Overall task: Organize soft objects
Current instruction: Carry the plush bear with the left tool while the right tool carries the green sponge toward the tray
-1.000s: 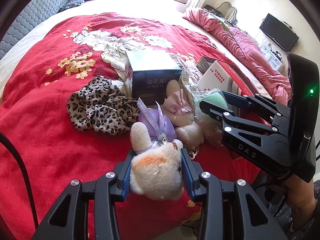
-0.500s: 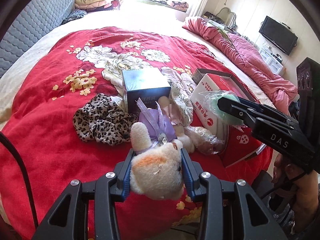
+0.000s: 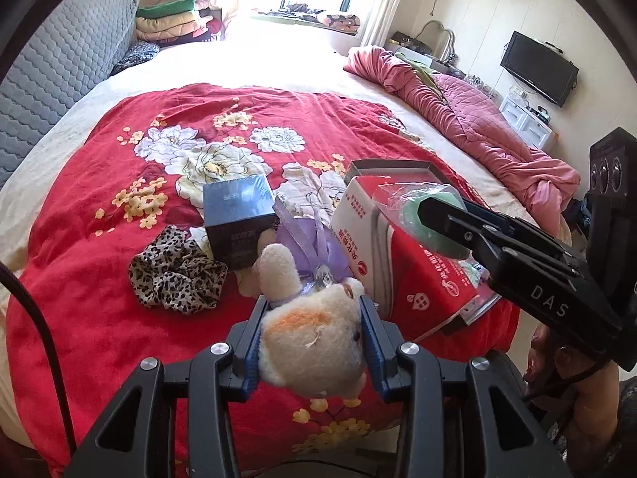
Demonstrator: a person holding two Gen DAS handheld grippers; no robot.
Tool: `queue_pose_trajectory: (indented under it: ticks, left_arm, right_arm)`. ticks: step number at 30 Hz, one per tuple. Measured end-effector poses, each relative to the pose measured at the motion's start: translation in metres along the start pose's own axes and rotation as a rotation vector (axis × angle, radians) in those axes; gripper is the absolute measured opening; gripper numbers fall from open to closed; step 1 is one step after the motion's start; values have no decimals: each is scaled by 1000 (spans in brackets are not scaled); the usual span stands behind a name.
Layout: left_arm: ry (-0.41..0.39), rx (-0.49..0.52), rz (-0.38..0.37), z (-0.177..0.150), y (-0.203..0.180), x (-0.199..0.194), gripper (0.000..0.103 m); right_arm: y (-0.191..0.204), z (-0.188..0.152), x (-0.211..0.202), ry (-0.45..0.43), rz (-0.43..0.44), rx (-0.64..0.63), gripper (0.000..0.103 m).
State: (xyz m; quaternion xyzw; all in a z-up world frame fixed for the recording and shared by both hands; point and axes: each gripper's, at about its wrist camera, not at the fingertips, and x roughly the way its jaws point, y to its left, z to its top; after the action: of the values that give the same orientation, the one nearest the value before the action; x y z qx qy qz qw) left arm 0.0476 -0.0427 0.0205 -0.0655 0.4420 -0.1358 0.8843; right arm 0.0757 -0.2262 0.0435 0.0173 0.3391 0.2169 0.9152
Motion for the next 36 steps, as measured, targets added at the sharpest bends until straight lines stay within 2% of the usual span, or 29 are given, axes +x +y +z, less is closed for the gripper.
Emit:
queue_pose_trajectory:
  ticks: [13,36]
  left_arm:
    - [-17,58,-3,22,-47,-7,43]
    - [-20,174,-9,43,-110,6,43]
  right_arm:
    - [-28,7,-39,-95,-6,63,40]
    - [-74,7,-72,-169,-70,149,40]
